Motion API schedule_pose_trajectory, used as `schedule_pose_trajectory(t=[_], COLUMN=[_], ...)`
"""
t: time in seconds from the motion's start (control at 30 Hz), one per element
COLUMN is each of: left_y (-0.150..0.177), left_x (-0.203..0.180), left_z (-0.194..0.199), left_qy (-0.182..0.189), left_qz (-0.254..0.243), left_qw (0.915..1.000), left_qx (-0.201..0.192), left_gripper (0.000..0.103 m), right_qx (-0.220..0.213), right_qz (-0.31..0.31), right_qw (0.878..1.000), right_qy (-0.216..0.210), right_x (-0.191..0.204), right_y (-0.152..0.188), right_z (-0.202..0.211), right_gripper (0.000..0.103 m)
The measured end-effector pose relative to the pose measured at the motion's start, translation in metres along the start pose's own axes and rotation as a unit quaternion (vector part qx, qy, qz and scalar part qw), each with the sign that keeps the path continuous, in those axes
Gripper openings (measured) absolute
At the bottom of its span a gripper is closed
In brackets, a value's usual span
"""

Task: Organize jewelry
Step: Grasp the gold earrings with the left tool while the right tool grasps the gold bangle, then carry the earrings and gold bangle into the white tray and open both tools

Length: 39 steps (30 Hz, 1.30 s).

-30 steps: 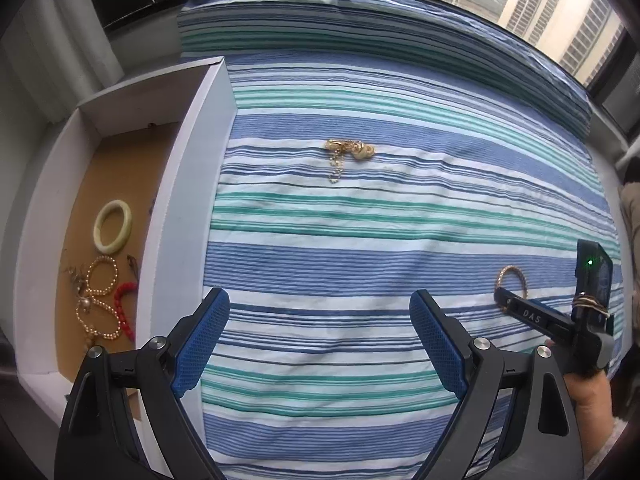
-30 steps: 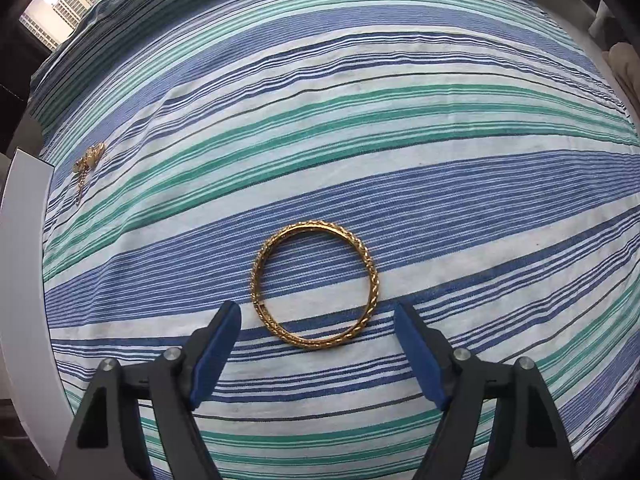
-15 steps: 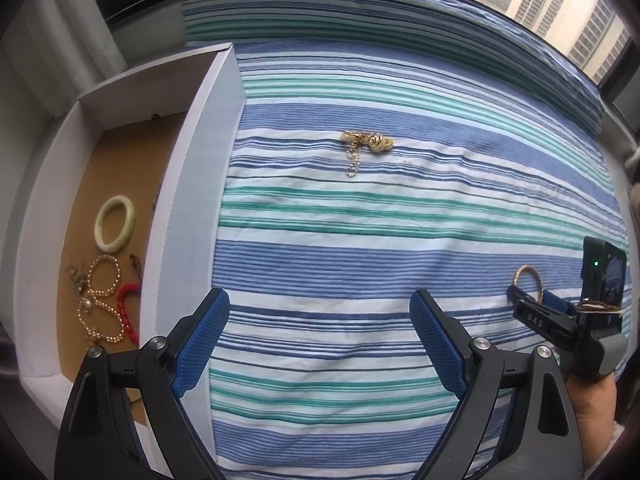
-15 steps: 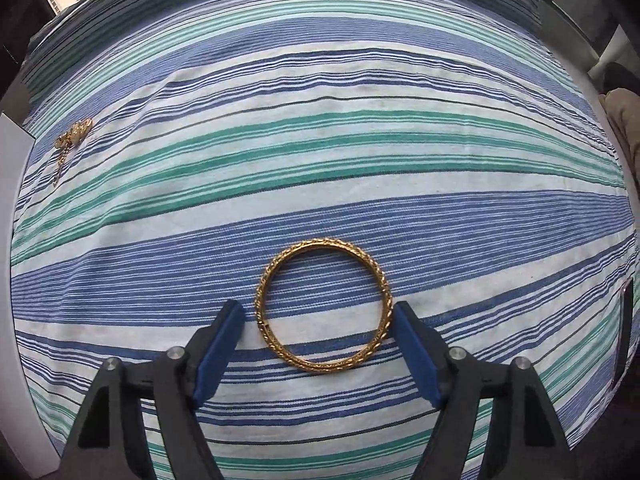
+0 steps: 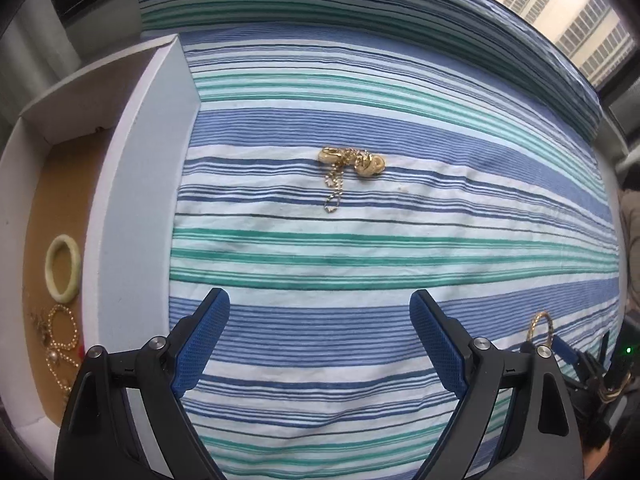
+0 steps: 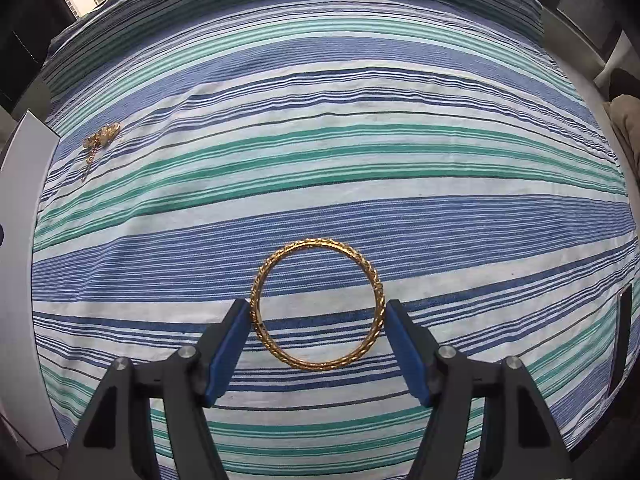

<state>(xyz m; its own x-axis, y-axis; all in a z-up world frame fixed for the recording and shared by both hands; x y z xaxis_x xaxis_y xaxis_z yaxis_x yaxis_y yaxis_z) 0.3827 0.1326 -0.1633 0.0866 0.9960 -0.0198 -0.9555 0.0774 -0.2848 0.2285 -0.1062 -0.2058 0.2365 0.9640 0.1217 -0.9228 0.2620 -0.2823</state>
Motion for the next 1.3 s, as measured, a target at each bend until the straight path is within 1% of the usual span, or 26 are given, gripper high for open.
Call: schedule_pose_trajectory(t=[0.13, 0.2, 0.3, 0.4, 0.43, 0.47, 0.5, 0.53, 0.57, 0.6, 0.67, 0.7, 0.73, 0.87, 0.97, 1.03, 1.07, 1.3], left_y=[-0.043, -0.062, -0.082, -0.089, -0.09, -0.091, -0.093, -0.094, -0.096, -0.098, -0.097, -0.095, -0.092, -0.073, -0.052, -0.036, -0.032, 0.019], left_x=[-0.013, -0.019, -0.031, -0.048, -0.05, -0.052, -0.052, -0.053, -0.052, -0.05, -0.044, -0.041, -0.038, -0.034, -0.027, -0.02, -0.017, 0.012], left_z=[-0.034, -0.053, -0.078, -0.098, -0.103, -0.108, -0.107, -0.105, -0.103, -0.1, -0.095, -0.092, -0.089, -0.069, -0.044, -0.023, -0.012, 0.082], left_qy=[0.033, 0.042, 0.03, 0.011, 0.001, -0.005, -0.017, -0.025, -0.03, -0.028, -0.003, -0.002, -0.007, -0.005, -0.001, 0.007, 0.011, 0.032], left_qz=[-0.017, -0.017, -0.034, -0.065, -0.069, -0.067, -0.066, -0.067, -0.065, -0.061, -0.037, -0.034, -0.035, -0.034, -0.022, -0.007, 0.001, 0.063], left_qw=[0.9992, 0.9986, 0.9986, 0.9975, 0.9973, 0.9974, 0.9976, 0.9975, 0.9974, 0.9977, 0.9993, 0.9994, 0.9993, 0.9992, 0.9992, 0.9991, 0.9989, 0.9952], left_qx=[0.013, 0.026, 0.028, 0.026, 0.025, 0.025, 0.012, 0.001, -0.007, -0.012, -0.005, -0.006, -0.007, -0.021, -0.033, -0.042, -0.045, -0.067], left_gripper=[0.092, 0.091, 0.091, 0.091, 0.09, 0.088, 0.086, 0.072, 0.063, 0.043, 0.037, 0.033, 0.033, 0.032, 0.032, 0.032, 0.032, 0.032], right_qx=[0.0, 0.0, 0.0, 0.001, 0.001, 0.002, 0.002, 0.003, 0.002, 0.001, -0.002, -0.003, -0.003, -0.006, -0.011, -0.012, -0.013, -0.013], right_qz=[0.006, 0.01, 0.009, 0.004, 0.003, 0.001, 0.001, 0.001, 0.002, 0.002, 0.0, -0.002, -0.003, -0.001, 0.007, 0.016, 0.021, 0.068], right_qw=[1.0, 1.0, 0.999, 0.999, 0.999, 0.999, 0.999, 0.999, 0.999, 0.999, 0.999, 0.999, 0.999, 0.999, 0.998, 0.998, 0.998, 0.994], right_qy=[-0.015, -0.023, -0.034, -0.042, -0.045, -0.047, -0.049, -0.05, -0.049, -0.049, -0.049, -0.05, -0.05, -0.054, -0.058, -0.061, -0.063, -0.082], right_x=[0.0, 0.001, 0.002, -0.004, -0.008, -0.011, -0.013, -0.015, -0.016, -0.02, -0.023, -0.025, -0.026, -0.024, -0.013, -0.004, 0.0, 0.033], right_y=[0.01, 0.004, 0.006, 0.006, -0.001, 0.0, 0.0, 0.001, 0.001, 0.003, 0.004, 0.003, 0.002, -0.005, -0.013, -0.018, -0.02, -0.027], right_z=[0.01, 0.011, 0.015, 0.019, 0.02, 0.022, 0.023, 0.025, 0.028, 0.032, 0.036, 0.038, 0.039, 0.04, 0.039, 0.04, 0.042, 0.062], right_gripper=[0.07, 0.07, 0.07, 0.07, 0.07, 0.07, 0.07, 0.07, 0.07, 0.07, 0.07, 0.07, 0.07, 0.07, 0.07, 0.07, 0.07, 0.07])
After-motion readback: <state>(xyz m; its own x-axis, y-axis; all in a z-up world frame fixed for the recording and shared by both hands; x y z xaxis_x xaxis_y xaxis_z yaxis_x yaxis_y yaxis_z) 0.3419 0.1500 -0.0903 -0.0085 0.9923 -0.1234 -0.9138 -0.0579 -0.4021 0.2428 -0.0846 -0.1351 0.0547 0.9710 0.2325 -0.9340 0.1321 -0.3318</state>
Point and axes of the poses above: each gripper's, at about its wrist camera, not at the fingertips, and z roughly against the way its jaws point, x to its left, y to its underside, the point moved 6 cm from there along -z, roughly the way its jaws point, and after that the axes turned 10 degrees about -y, right-handed, at the moved point
